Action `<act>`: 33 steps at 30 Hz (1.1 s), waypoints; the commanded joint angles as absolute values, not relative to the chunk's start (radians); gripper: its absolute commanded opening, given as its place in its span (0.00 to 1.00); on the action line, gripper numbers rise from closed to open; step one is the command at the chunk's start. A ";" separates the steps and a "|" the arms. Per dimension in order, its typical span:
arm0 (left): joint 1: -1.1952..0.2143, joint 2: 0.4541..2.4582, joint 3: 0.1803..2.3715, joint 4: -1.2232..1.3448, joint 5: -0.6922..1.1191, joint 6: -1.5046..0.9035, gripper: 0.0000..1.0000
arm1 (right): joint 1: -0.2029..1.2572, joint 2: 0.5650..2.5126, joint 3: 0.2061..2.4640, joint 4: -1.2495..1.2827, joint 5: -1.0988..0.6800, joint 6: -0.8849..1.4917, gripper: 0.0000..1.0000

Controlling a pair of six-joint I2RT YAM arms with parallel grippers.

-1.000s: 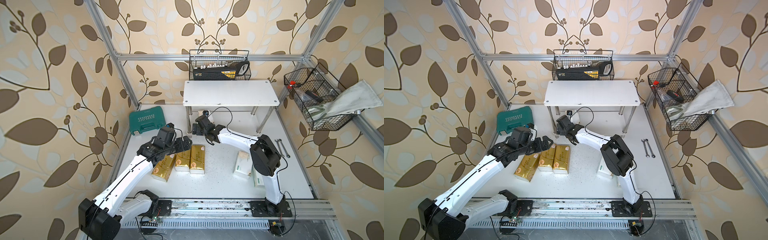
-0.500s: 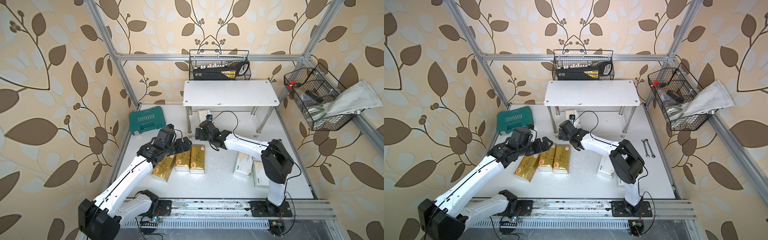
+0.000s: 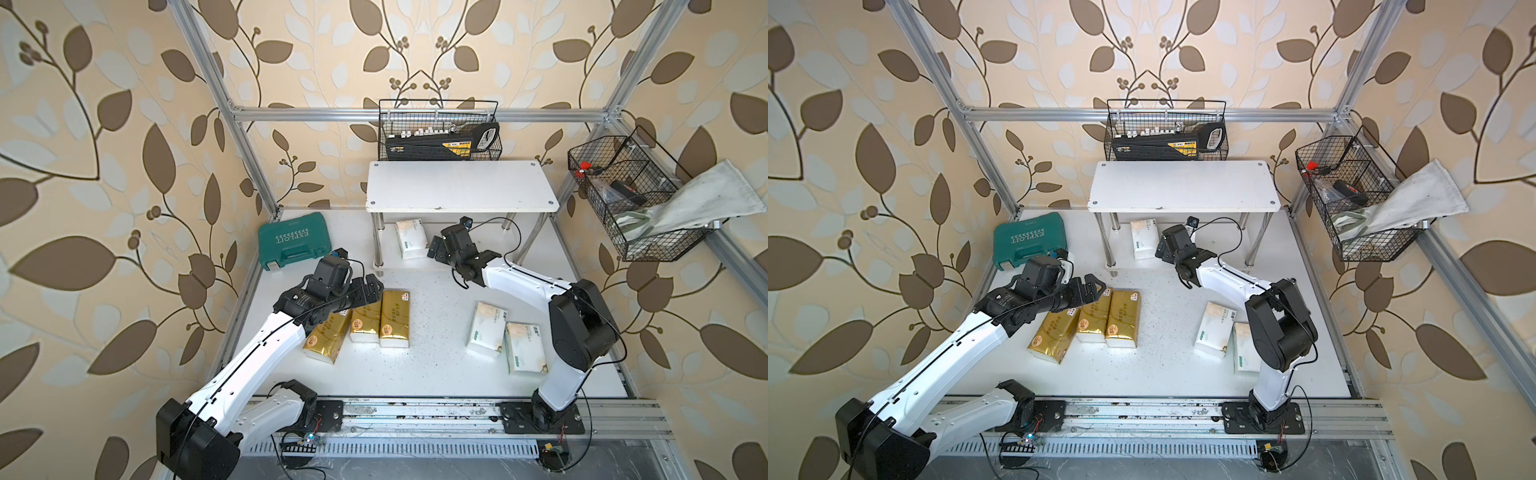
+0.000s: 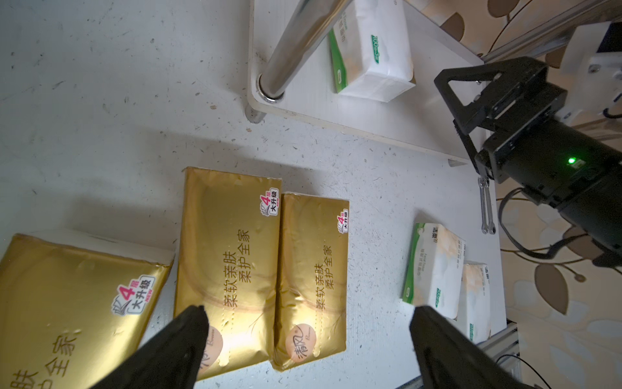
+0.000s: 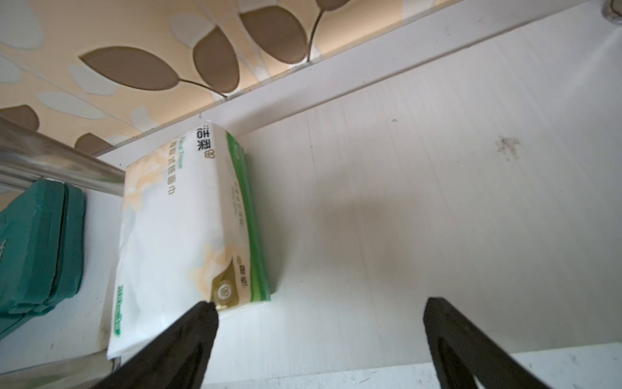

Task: Place the tissue boxes on the shelf by color
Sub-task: Place a box of tissues on the shelf.

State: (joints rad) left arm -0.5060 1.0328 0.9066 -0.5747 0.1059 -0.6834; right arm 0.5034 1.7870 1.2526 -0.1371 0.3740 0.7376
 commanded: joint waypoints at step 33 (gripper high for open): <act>-0.516 1.009 0.939 -0.586 0.091 -0.667 0.99 | 0.474 2.025 1.430 -0.193 0.265 0.805 0.99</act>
State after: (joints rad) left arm -0.5060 1.0328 0.9070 -0.5770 0.1059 -0.6827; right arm 0.4637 1.9858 1.4105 -0.1463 0.2947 0.7887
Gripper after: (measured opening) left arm 0.990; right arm 0.990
